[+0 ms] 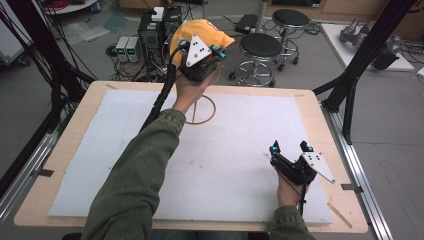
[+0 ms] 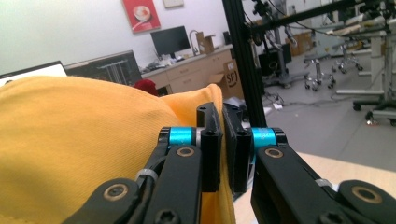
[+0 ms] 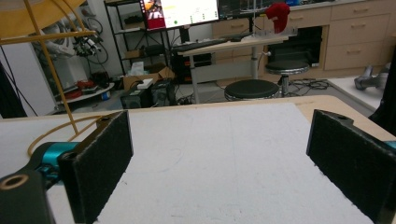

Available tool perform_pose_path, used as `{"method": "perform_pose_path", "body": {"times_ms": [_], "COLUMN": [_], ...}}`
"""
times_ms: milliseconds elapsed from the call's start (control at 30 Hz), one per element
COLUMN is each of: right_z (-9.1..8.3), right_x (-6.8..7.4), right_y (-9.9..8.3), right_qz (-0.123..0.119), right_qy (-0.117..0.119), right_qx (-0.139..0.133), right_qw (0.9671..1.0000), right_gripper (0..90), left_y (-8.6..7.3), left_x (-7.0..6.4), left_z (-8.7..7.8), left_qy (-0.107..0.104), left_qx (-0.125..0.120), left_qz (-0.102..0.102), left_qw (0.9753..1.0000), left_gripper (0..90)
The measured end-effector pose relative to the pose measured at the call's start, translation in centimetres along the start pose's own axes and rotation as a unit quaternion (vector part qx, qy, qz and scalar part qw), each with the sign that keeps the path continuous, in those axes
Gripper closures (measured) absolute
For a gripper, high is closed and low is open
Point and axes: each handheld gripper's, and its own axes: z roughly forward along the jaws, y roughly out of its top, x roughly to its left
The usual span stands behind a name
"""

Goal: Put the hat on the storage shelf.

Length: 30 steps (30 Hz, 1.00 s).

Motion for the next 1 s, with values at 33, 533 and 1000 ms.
{"method": "perform_pose_path", "body": {"times_ms": [33, 533, 1000], "right_z": [0.0, 0.0, 0.0], "right_x": [0.0, -0.1, -0.2], "right_y": [0.0, 0.0, 0.0], "right_qz": [0.000, 0.008, 0.011], "right_qy": [0.000, 0.002, 0.002], "right_qx": [0.000, -0.002, -0.004], "right_qw": [1.0000, 1.0000, 0.9999], "right_gripper": [6.0, 6.0, 6.0], "left_y": [-0.2, -2.3, -3.7], "left_x": [-0.2, -1.6, -2.0], "left_z": [0.2, 1.5, 1.7], "left_qy": [-0.003, -0.019, -0.045], "left_qx": [0.004, 0.066, 0.106], "left_qz": [0.003, 0.061, 0.080], "left_qw": [1.0000, 0.9958, 0.9901], "left_gripper": [86.3, 86.3, 85.9]}}
